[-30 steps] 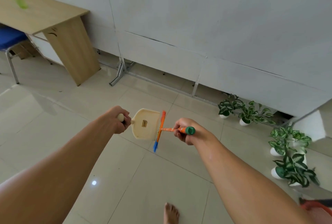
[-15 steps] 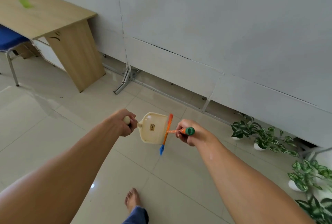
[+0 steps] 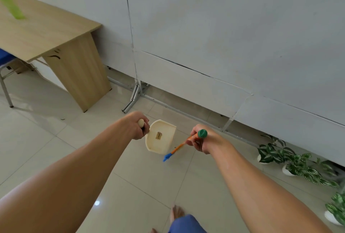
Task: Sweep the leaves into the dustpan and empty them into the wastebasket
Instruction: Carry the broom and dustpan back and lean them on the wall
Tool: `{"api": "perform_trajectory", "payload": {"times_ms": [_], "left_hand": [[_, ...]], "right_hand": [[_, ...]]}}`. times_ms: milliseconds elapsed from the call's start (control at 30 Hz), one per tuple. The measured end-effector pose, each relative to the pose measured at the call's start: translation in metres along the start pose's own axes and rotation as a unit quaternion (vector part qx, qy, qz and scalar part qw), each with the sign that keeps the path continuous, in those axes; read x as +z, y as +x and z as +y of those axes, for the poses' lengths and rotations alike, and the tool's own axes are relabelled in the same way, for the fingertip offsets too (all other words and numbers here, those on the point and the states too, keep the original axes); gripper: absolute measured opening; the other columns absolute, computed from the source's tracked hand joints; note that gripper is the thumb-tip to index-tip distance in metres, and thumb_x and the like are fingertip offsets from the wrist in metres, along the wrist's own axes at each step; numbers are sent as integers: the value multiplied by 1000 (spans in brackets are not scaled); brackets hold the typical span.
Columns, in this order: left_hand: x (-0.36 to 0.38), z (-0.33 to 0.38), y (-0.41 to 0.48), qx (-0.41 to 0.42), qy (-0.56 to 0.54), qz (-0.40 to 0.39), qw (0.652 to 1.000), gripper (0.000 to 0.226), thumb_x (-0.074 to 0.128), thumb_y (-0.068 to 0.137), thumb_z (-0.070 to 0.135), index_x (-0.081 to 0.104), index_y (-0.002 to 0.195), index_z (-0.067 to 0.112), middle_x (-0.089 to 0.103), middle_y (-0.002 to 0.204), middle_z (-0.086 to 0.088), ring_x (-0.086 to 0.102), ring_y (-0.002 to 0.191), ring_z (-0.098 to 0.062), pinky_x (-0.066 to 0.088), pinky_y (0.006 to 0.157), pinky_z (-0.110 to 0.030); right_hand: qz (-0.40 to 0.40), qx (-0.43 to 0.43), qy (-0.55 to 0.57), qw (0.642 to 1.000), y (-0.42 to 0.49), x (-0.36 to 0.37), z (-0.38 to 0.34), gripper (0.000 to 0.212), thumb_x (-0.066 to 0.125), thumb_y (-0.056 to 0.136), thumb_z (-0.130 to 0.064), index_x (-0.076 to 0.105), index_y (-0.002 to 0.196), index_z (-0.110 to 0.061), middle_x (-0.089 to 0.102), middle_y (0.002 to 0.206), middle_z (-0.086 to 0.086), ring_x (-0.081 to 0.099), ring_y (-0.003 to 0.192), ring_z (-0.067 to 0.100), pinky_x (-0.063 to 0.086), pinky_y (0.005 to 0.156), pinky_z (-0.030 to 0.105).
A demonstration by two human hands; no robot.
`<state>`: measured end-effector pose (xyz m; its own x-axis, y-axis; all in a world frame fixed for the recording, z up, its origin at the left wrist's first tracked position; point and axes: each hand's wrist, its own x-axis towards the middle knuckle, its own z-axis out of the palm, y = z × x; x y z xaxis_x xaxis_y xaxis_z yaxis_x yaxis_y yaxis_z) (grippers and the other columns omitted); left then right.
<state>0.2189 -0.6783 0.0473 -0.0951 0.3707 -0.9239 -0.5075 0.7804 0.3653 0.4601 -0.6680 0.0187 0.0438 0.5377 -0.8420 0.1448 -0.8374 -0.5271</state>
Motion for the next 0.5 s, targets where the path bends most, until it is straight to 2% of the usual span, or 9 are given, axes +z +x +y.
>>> {"api": "perform_trajectory", "payload": {"times_ms": [167,267,400,500], "left_hand": [[9,66,34,-9,5,2,1000,8,52,95,1,49,98,8,45,62,-4,40,26,-10,34,25,-12],[19,108,57,-14,28,-6,999,8,51,96,1,48,95,8,45,60,-4,40,27,-10,34,26,-12],[33,171,85,-26,64,-5,998,9,52,96,1,50,91,7,46,58,-5,41,31,-8,35,26,-12],[37,212,102,-26,60,-6,998,13,51,95,0,49,86,9,46,59,-5,40,34,-8,36,27,-12]], "right_hand": [[-10,3,10,1000,39,27,-54,24,36,83,-6,49,103,-2,65,88,26,51,29,12,41,31,16],[-38,6,15,999,67,40,-91,20,34,85,-7,49,97,-2,62,89,24,54,31,13,44,34,16],[-61,25,18,998,100,62,-142,15,39,84,-7,53,89,-1,66,65,22,57,38,16,46,34,19],[-84,17,24,996,122,81,-182,13,43,92,-11,53,91,-3,66,65,21,58,35,15,46,32,19]]}}
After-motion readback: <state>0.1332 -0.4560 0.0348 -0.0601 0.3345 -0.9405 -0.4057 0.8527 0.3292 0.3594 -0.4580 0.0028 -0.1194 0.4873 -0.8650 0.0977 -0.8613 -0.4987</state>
